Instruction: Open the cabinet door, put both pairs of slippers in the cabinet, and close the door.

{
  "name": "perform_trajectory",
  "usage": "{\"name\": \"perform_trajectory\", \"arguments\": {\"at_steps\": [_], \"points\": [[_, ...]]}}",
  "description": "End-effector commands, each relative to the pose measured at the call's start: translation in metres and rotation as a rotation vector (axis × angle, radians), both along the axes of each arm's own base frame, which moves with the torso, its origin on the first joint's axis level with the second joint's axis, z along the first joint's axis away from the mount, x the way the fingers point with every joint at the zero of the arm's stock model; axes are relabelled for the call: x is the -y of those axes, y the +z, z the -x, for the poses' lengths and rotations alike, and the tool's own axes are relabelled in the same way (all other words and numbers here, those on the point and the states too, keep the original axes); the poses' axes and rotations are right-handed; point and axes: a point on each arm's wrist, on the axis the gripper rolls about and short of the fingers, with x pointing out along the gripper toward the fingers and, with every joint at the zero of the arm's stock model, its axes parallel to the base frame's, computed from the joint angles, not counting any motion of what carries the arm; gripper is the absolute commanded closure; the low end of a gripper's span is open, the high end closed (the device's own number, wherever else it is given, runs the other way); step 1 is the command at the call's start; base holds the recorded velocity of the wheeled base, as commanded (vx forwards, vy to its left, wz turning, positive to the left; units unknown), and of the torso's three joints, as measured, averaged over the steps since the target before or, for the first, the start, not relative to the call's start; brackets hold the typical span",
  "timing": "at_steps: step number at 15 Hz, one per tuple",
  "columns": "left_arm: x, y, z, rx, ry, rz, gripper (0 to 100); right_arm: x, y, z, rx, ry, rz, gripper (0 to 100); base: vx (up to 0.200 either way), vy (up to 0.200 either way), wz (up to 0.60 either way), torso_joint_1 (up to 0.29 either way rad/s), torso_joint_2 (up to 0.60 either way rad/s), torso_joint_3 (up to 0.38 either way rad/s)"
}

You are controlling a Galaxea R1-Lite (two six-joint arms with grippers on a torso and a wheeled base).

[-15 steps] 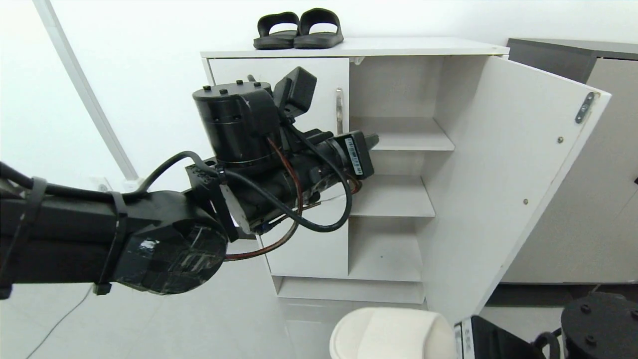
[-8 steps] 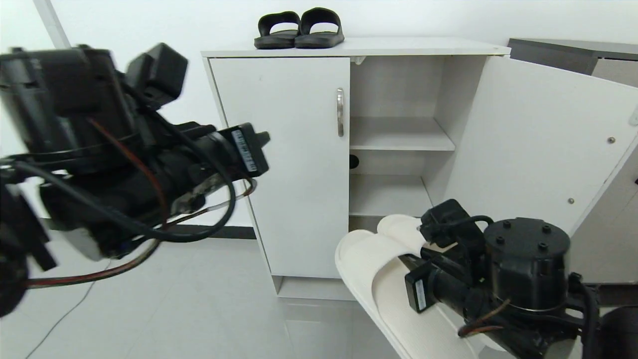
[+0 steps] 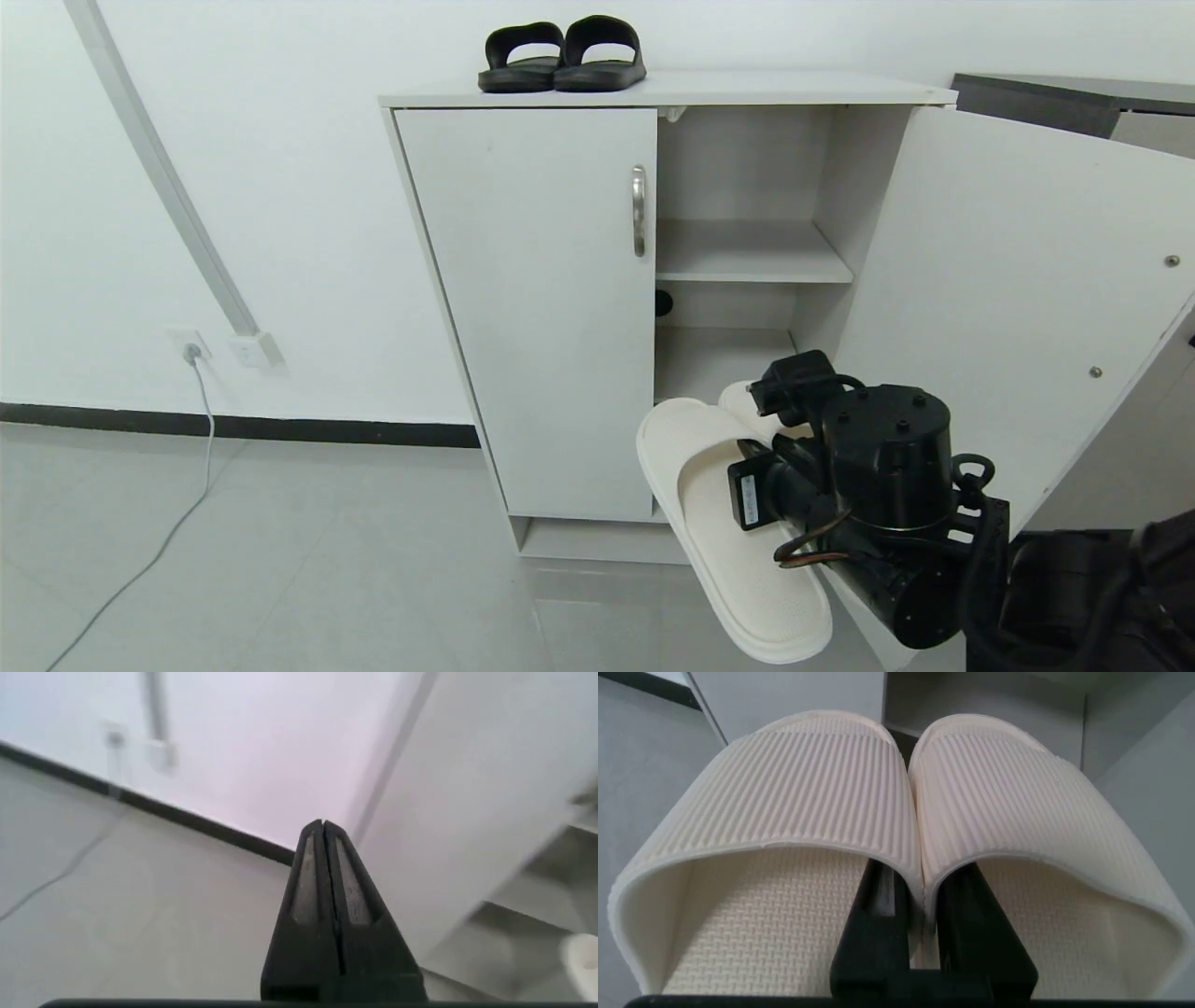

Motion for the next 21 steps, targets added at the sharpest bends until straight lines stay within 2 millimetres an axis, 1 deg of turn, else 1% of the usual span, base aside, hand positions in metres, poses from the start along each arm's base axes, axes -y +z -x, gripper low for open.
{"name": "perform_trajectory", "arguments": {"at_steps": [1,2,3,4,6,7,8,10,11,14,16,17,19,20,21], "points": [[-0.010,-0.051,0.049,0.022,0.177,-0.005,100,-0.002,-0.005,-0.001,-0.008,0.002,0.010,100,0.000,0.000,0.00,0.000,0.00,0.000],[-0.010,-0.082,0.058,-0.013,0.253,-0.015,100,-0.003,-0.006,0.000,-0.008,0.006,0.012,100,0.000,0.000,0.00,0.000,0.00,0.000],[-0.009,-0.106,0.064,-0.032,0.261,-0.037,100,-0.006,-0.008,-0.001,-0.005,0.009,0.008,100,0.000,0.000,0.00,0.000,0.00,0.000],[-0.007,-0.123,0.070,-0.022,0.200,-0.049,100,-0.008,-0.011,-0.002,-0.001,0.009,0.005,100,0.000,0.000,0.00,0.000,0.00,0.000],[-0.004,-0.146,0.078,-0.028,0.102,-0.070,100,-0.011,-0.016,-0.003,0.000,0.015,0.008,100,0.000,0.000,0.00,0.000,0.00,0.000],[-0.003,-0.158,0.079,-0.056,0.061,-0.083,100,-0.012,-0.018,-0.002,-0.002,0.018,0.012,100,0.000,0.000,0.00,0.000,0.00,0.000],[-0.002,-0.170,0.075,-0.085,0.016,-0.085,100,-0.012,-0.018,-0.002,-0.004,0.019,0.011,100,0.000,0.000,0.00,0.000,0.00,0.000],[0.000,-0.171,0.074,-0.082,-0.115,-0.056,100,-0.011,-0.019,-0.001,-0.006,0.020,0.013,100,0.000,0.000,0.00,0.000,0.00,0.000],[0.003,-0.175,0.074,-0.124,-0.221,-0.051,100,-0.012,-0.019,-0.002,-0.007,0.025,0.013,100,0.000,0.000,0.00,0.000,0.00,0.000],[0.003,-0.175,0.074,-0.121,-0.260,-0.081,100,-0.015,-0.024,-0.003,-0.017,0.030,0.021,100,0.000,0.000,0.00,0.000,0.00,0.000],[0.001,-0.176,0.078,-0.063,-0.377,-0.102,100,-0.016,-0.024,-0.005,-0.015,0.029,0.016,100,0.000,0.000,0.00,0.000,0.00,0.000],[0.002,-0.177,0.080,-0.031,-0.352,-0.107,100,-0.017,-0.023,-0.006,-0.012,0.029,0.013,100,0.000,0.000,0.00,0.000,0.00,0.000],[0.001,-0.176,0.080,-0.025,-0.322,-0.067,100,-0.020,-0.025,-0.007,-0.013,0.021,0.018,100,0.000,0.000,0.00,0.000,0.00,0.000],[0.001,-0.176,0.080,-0.027,-0.320,-0.076,100,-0.023,-0.025,-0.009,-0.008,0.015,0.013,100,0.000,0.000,0.00,0.000,0.00,0.000],[0.001,-0.176,0.080,-0.025,-0.320,-0.068,100,-0.027,-0.026,-0.012,0.003,-0.021,0.015,100,0.000,0.000,0.00,0.000,0.00,0.000]]}}
